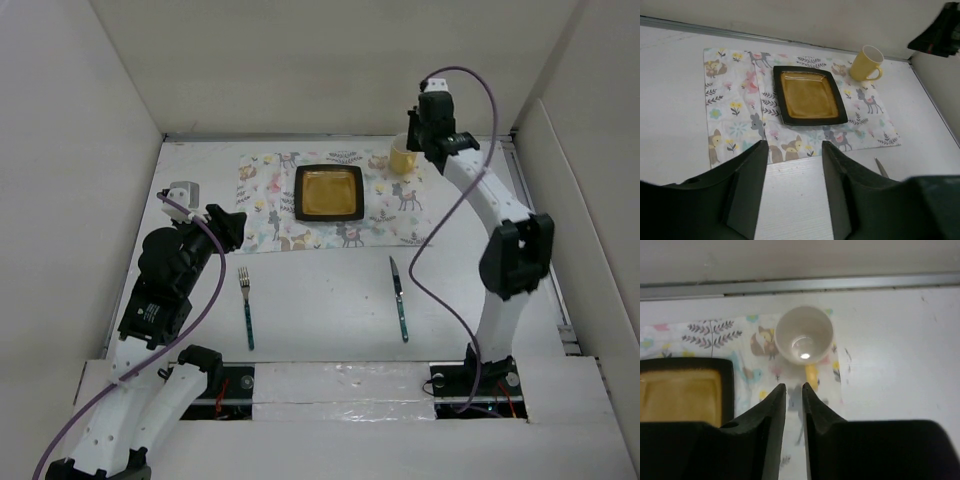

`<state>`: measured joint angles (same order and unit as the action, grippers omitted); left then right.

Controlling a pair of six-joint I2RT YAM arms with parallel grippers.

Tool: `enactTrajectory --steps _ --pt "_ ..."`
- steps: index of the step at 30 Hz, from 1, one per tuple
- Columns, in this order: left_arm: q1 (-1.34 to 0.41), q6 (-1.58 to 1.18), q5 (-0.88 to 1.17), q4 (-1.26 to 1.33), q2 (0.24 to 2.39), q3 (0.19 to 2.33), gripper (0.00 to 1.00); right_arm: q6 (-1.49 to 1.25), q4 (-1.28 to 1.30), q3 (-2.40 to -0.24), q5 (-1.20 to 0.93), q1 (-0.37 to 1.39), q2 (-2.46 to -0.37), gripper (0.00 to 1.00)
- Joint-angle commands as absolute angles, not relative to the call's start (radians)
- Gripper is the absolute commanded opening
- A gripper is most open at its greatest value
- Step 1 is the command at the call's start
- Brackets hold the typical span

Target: Set the dinner table for one person

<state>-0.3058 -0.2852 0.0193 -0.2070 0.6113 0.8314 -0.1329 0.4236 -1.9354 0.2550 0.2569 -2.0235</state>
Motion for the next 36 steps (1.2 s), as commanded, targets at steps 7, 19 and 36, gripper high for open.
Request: enactTrajectory --steps 7,19,36 --pt "-0.301 -0.278 0.052 -0.172 0.584 0.847 0.0 -0.401 0.115 -0.896 0.221 0.396 -1.286 0.0" --pt "-0.301 -0.281 0.083 -0.164 0.519 0.85 0.4 -0.588 0.514 -0.597 0.028 0.584 -1.06 0.63" --pt "-0.301 -0.279 0.074 -0.167 0.482 0.853 0.4 -0.618 0.548 -0.69 0.015 0.712 -1.444 0.29"
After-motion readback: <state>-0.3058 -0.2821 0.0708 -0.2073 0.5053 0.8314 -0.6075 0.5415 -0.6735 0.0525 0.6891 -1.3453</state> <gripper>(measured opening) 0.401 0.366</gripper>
